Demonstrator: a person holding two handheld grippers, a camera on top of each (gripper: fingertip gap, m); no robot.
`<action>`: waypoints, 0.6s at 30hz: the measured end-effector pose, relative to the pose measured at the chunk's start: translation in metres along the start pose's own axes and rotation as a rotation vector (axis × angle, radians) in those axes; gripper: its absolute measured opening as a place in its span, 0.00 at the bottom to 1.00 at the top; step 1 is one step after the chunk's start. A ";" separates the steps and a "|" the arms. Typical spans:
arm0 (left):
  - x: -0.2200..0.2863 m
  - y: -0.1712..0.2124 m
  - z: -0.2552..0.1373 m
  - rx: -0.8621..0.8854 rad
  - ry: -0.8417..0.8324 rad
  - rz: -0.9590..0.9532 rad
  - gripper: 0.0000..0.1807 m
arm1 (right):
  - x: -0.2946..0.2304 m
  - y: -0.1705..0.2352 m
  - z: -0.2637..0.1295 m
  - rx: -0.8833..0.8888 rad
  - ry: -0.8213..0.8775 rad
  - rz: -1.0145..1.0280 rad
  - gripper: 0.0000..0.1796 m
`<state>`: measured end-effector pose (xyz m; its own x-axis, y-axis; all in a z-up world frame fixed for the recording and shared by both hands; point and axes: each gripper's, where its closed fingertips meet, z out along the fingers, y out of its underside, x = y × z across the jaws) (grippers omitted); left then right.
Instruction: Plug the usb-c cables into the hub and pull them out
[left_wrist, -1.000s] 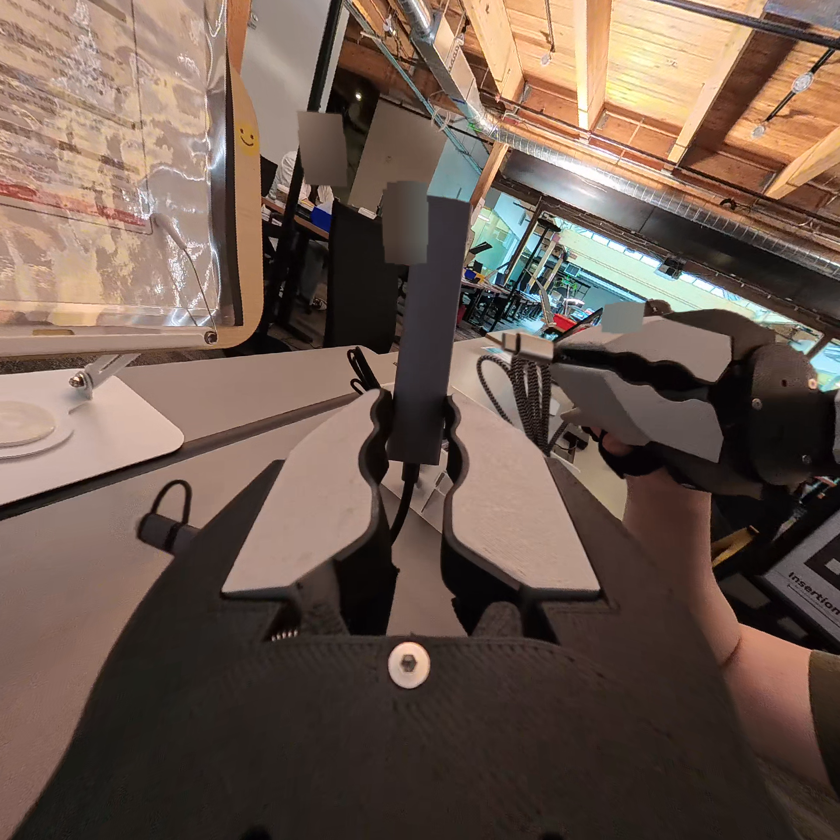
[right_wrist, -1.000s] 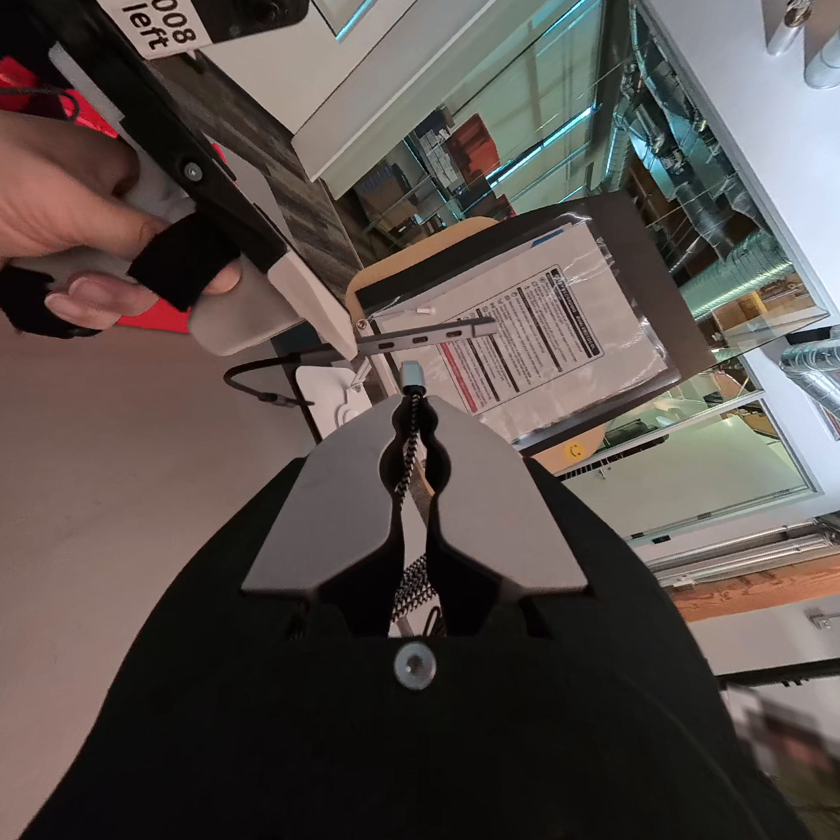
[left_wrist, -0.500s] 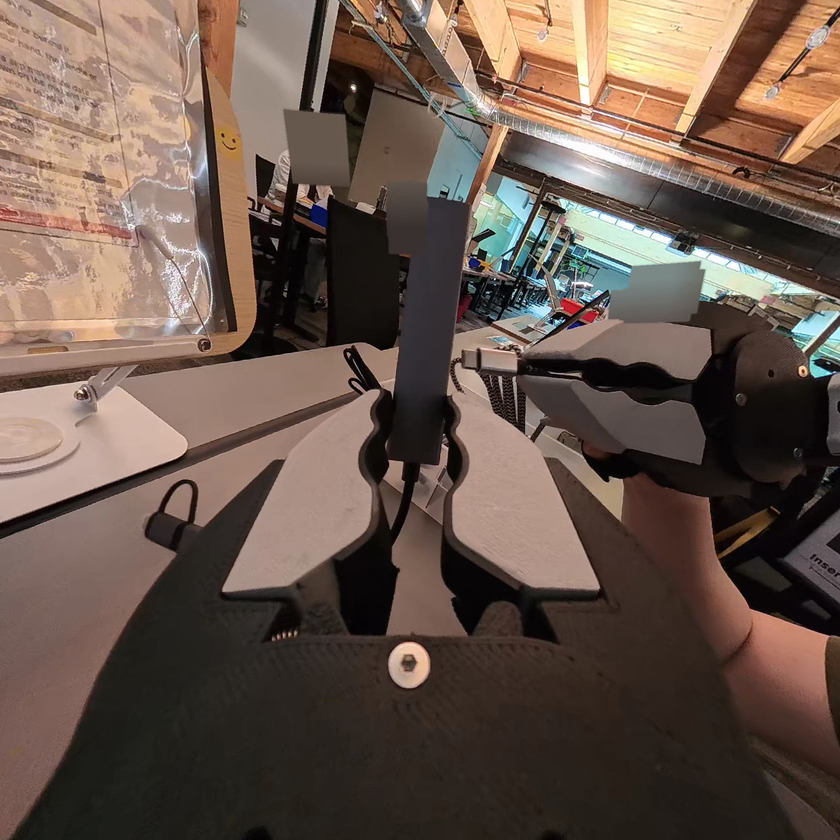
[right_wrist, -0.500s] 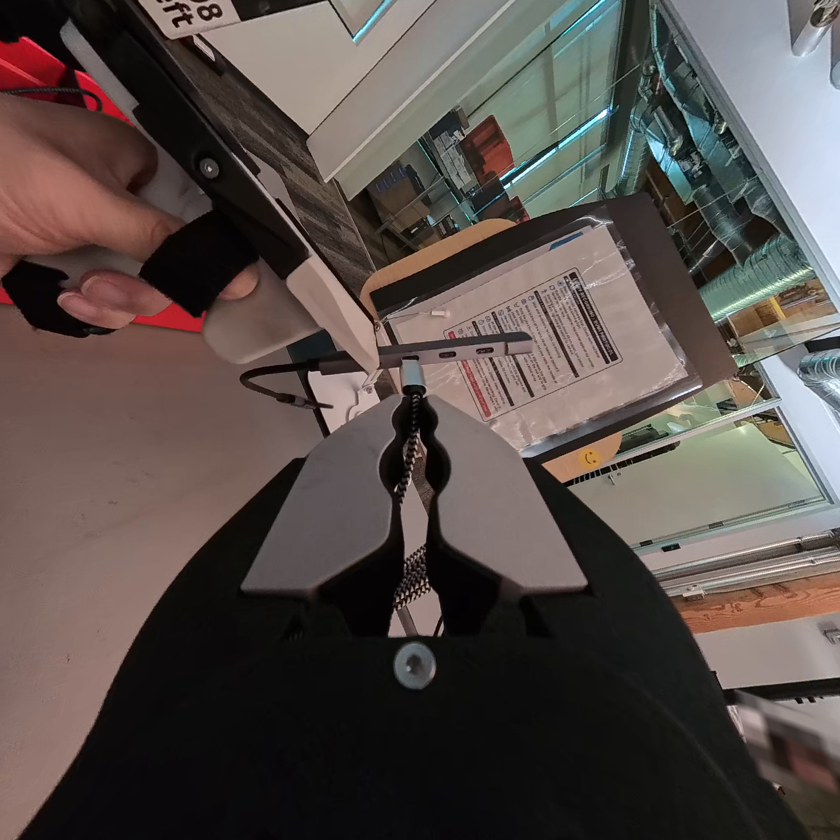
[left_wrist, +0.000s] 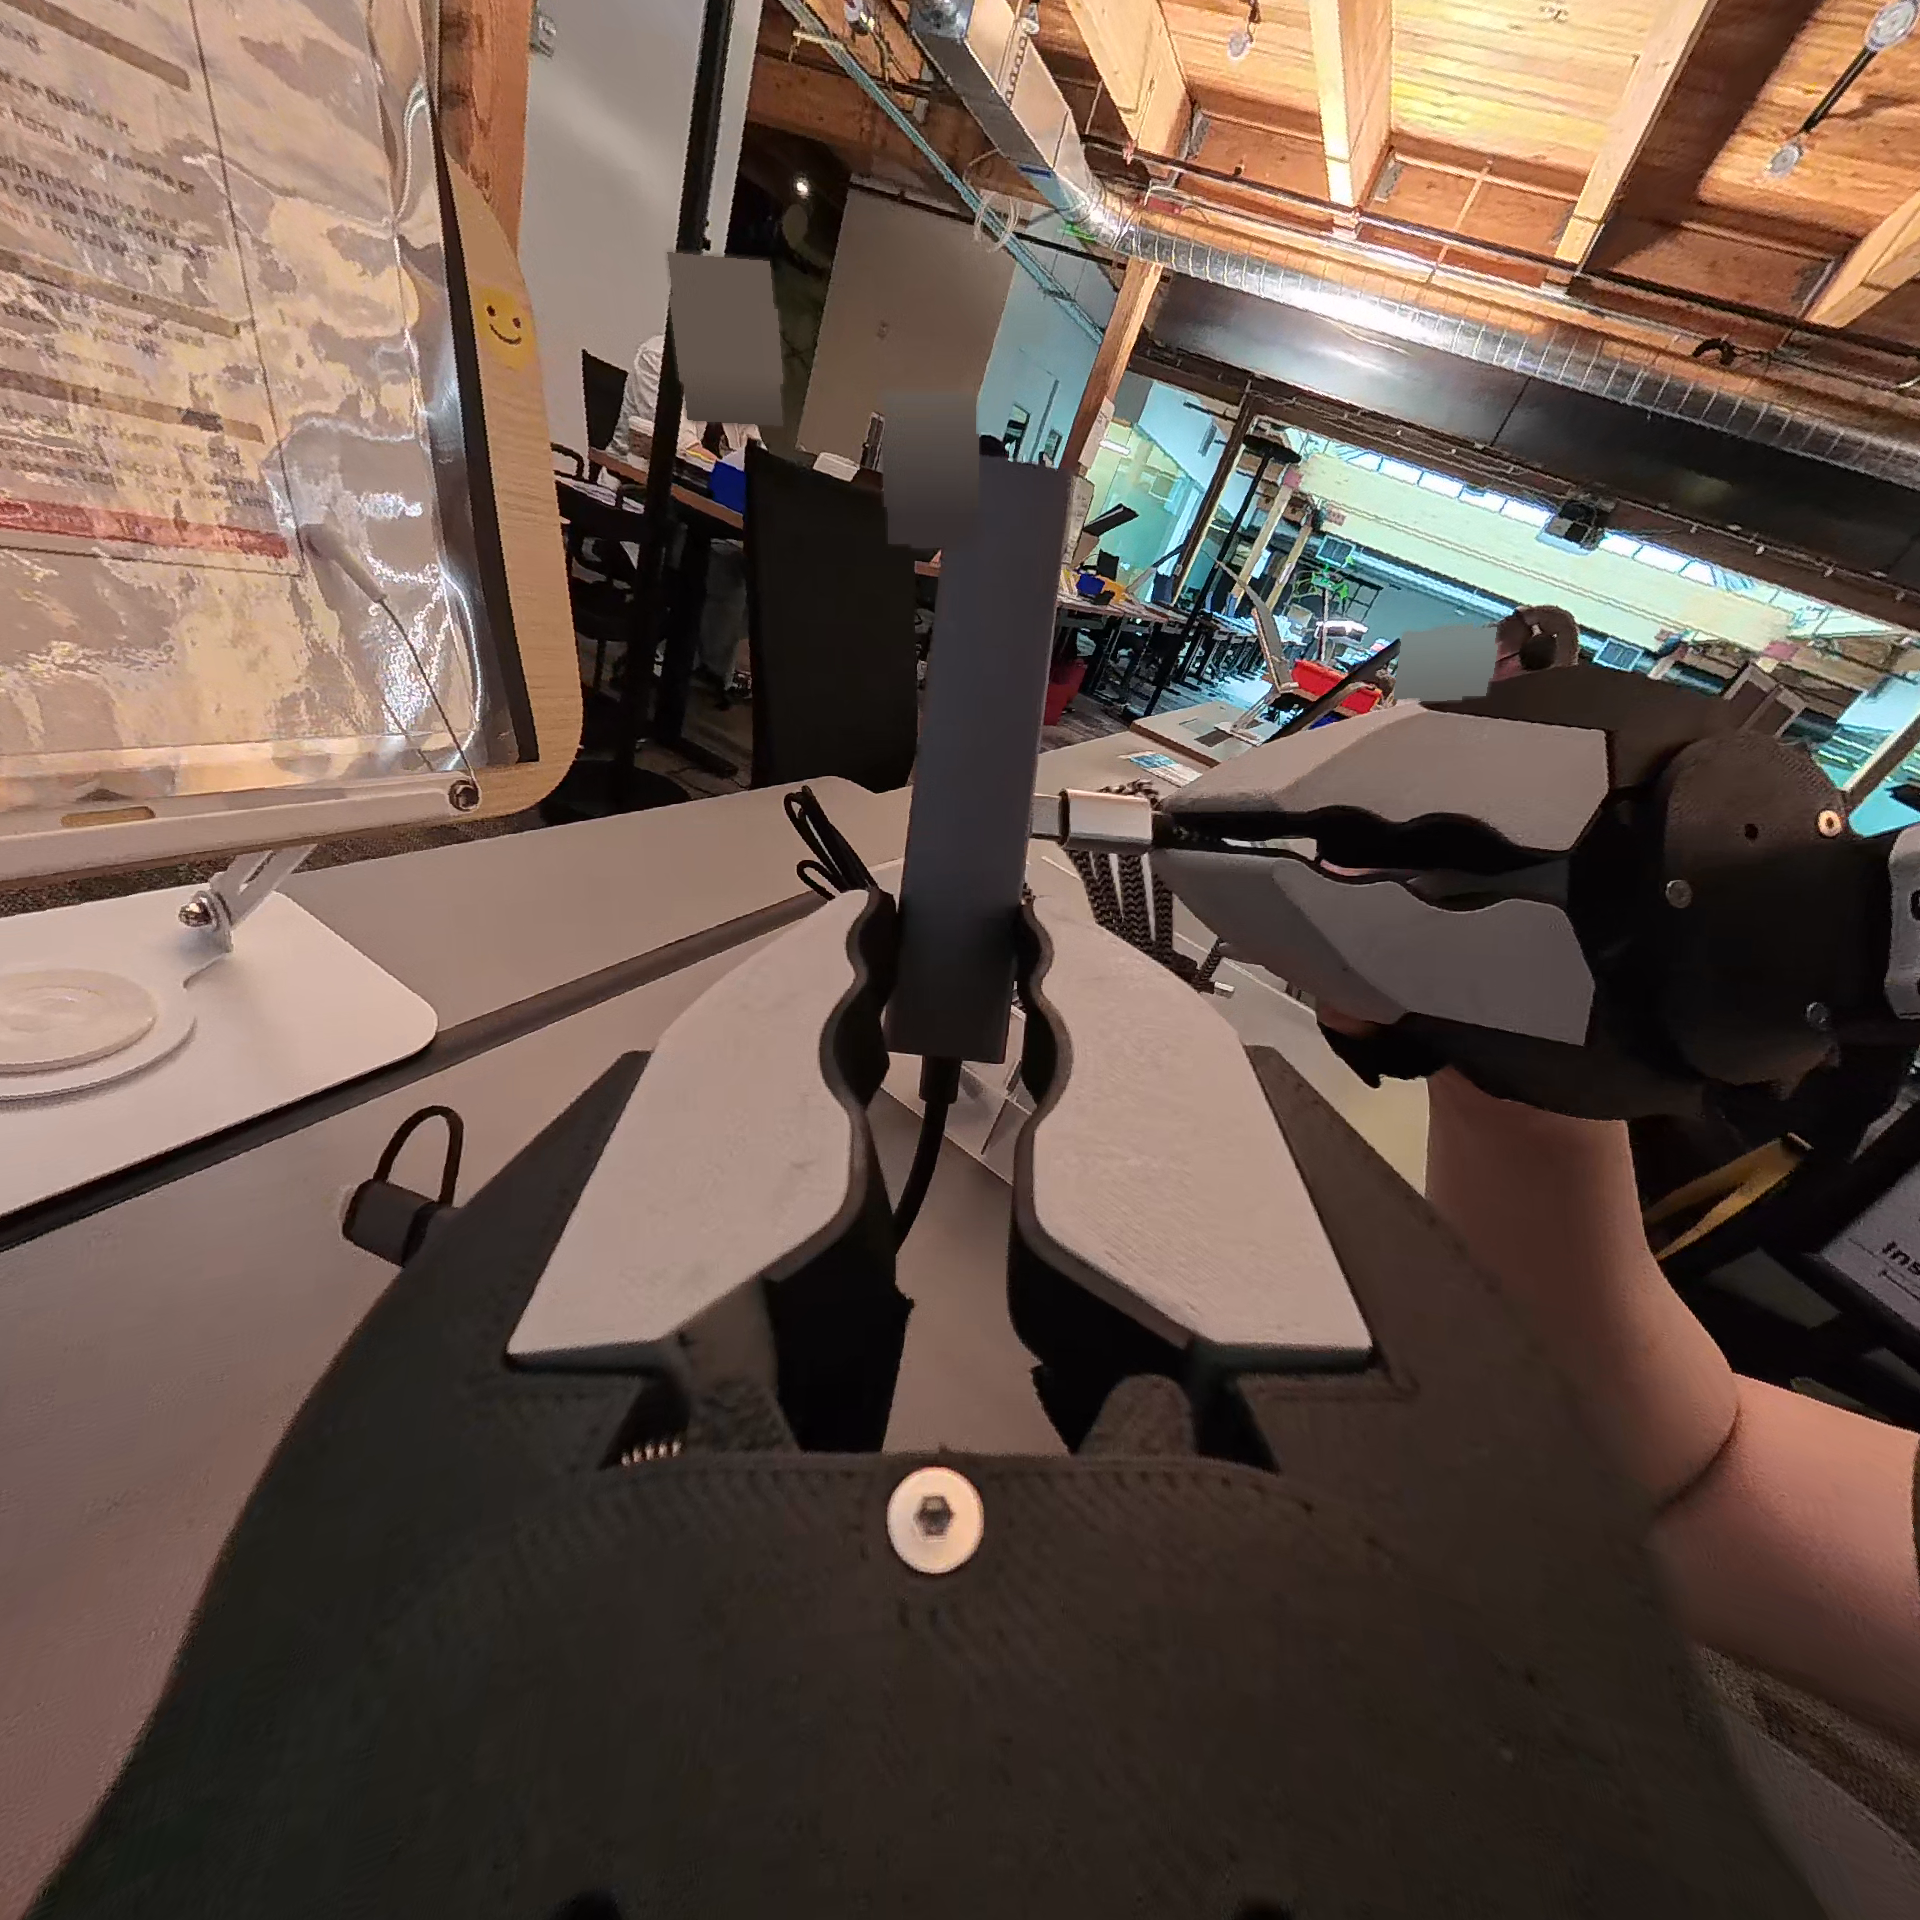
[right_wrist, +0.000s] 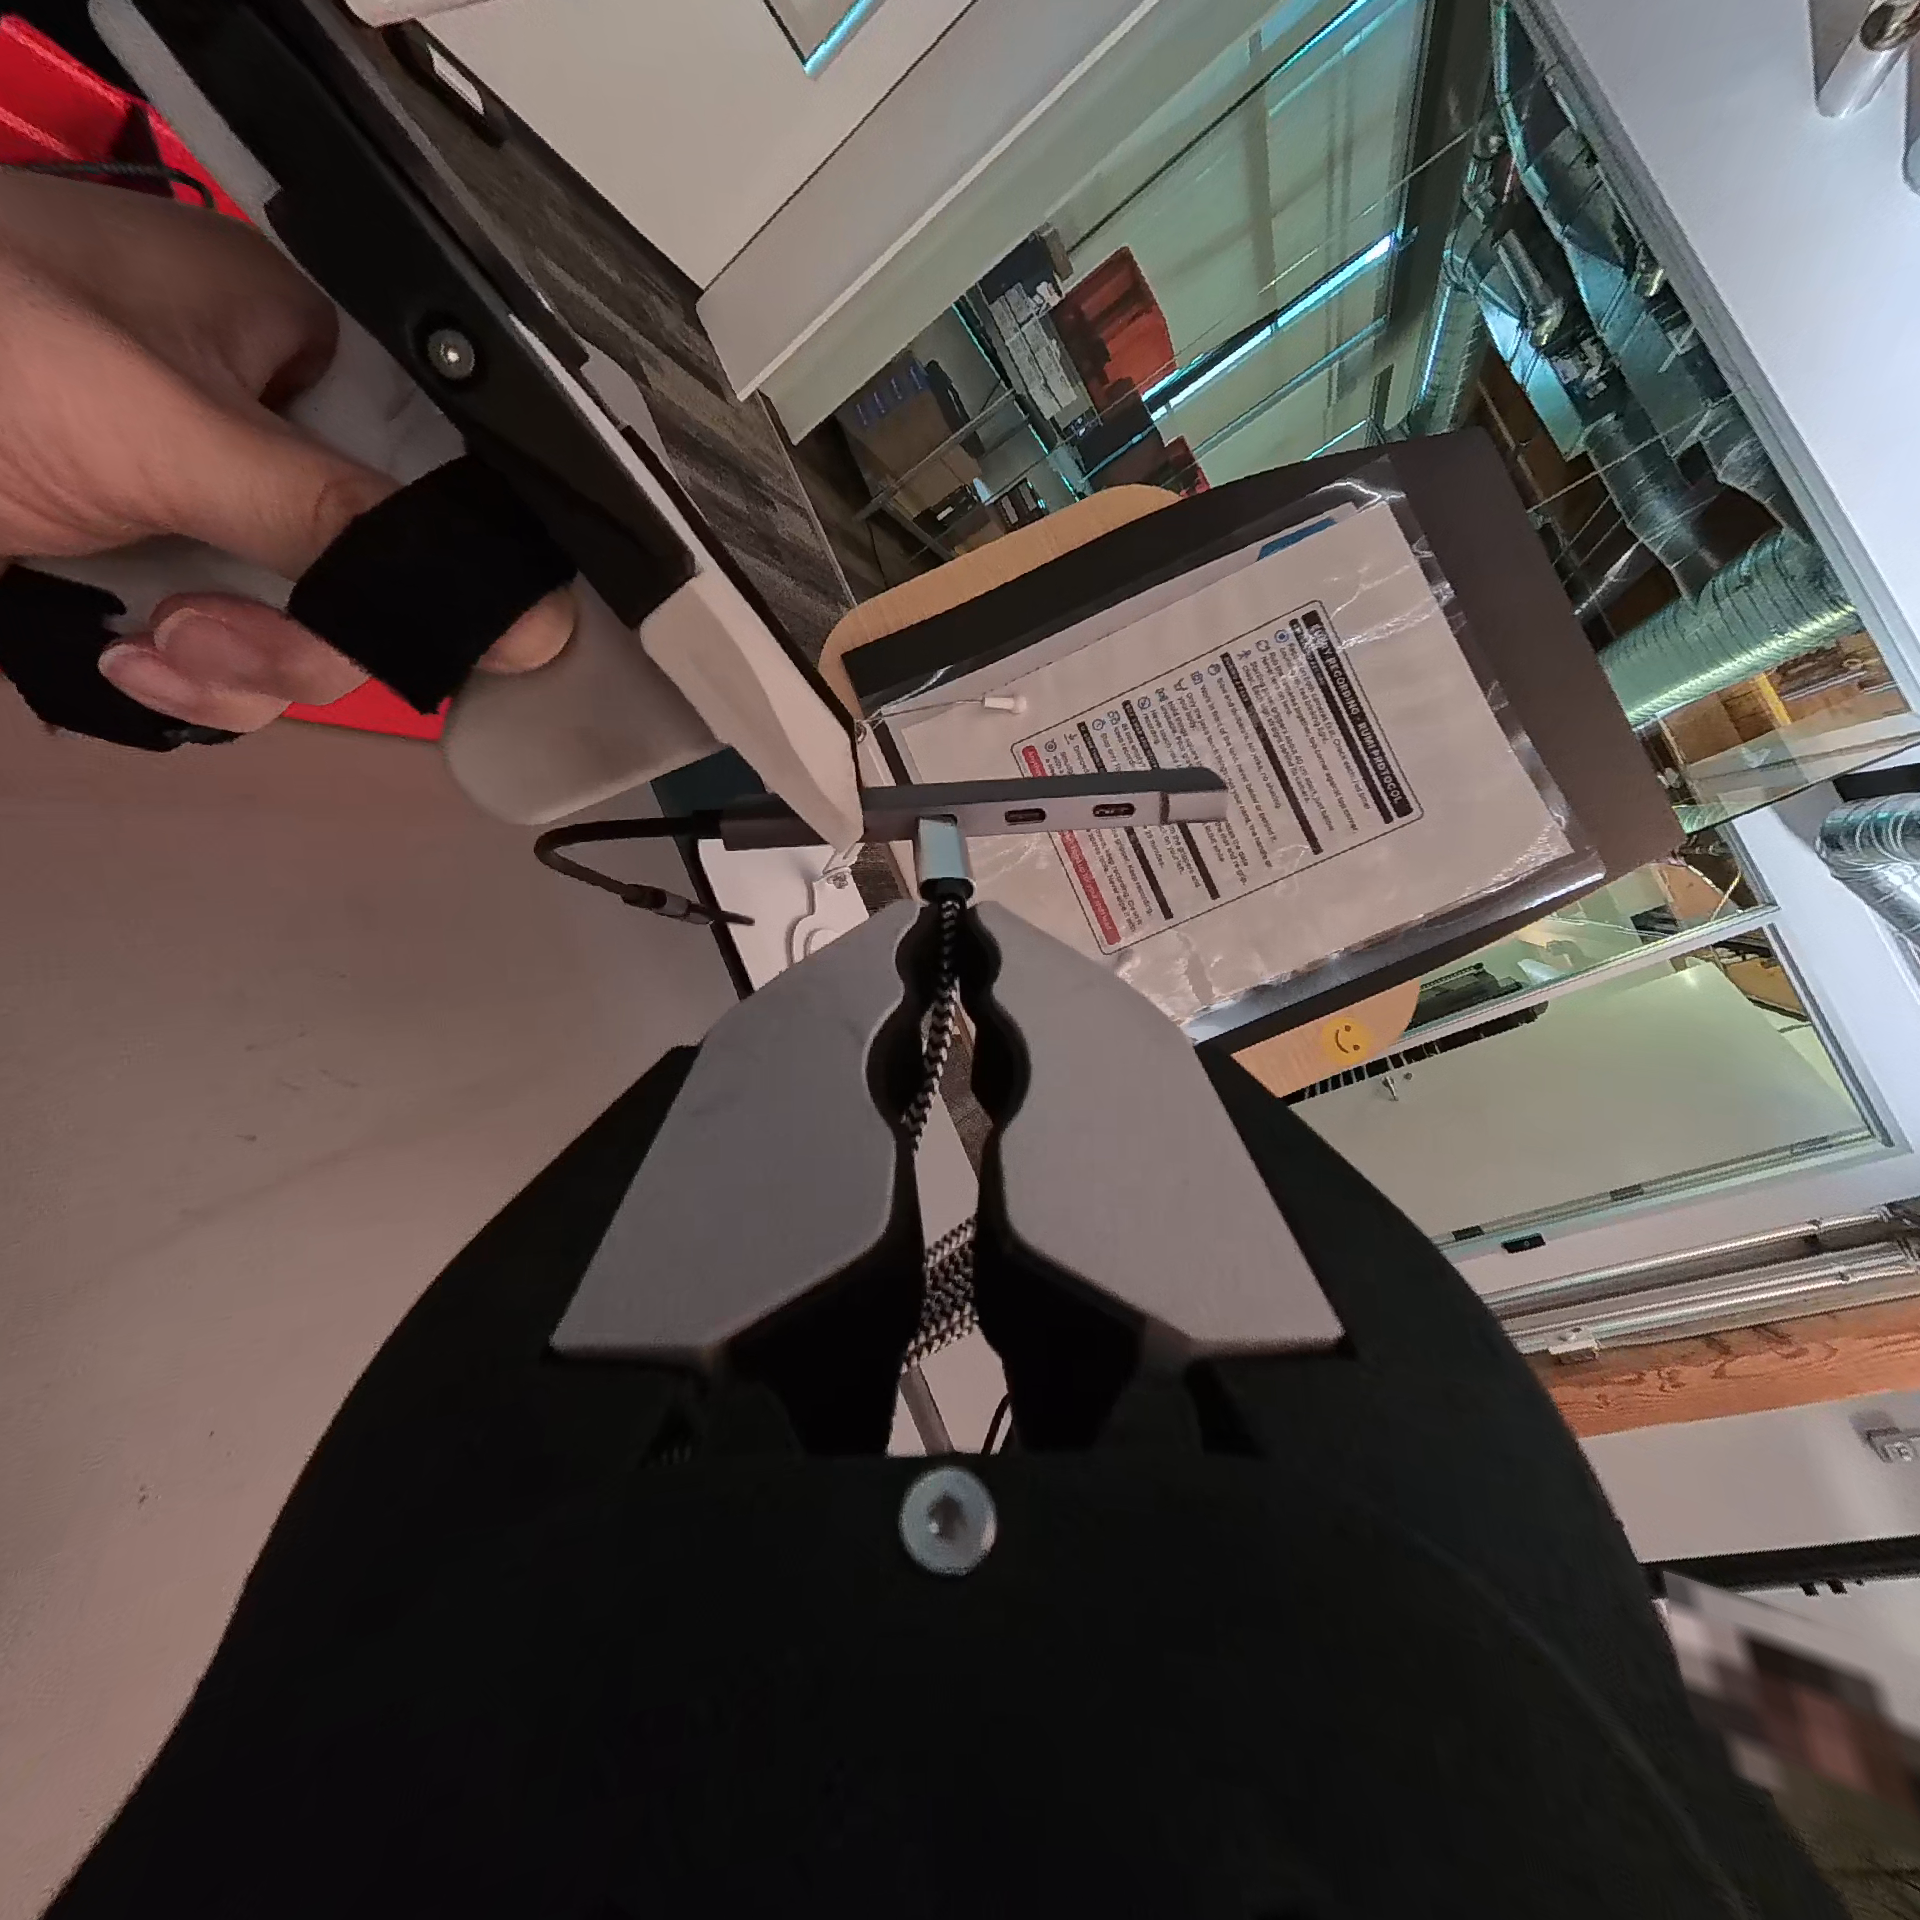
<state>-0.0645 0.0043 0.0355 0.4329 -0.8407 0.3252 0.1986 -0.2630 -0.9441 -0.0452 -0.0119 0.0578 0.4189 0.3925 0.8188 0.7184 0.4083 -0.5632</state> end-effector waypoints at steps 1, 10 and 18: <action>0.000 0.000 0.000 -0.001 -0.001 0.004 0.12 | 0.000 0.000 0.000 0.001 0.001 0.000 0.02; -0.007 0.001 -0.002 -0.075 -0.151 0.203 0.12 | -0.003 0.007 0.005 -0.028 0.011 -0.052 0.02; -0.010 -0.005 -0.009 -0.108 -0.262 0.329 0.12 | -0.006 0.010 0.014 0.024 0.025 -0.021 0.02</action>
<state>-0.0774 0.0095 0.0362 0.6694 -0.7429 -0.0048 -0.0743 -0.0606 -0.9954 -0.0478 0.0012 0.0455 0.4182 0.3631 0.8326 0.7133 0.4362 -0.5485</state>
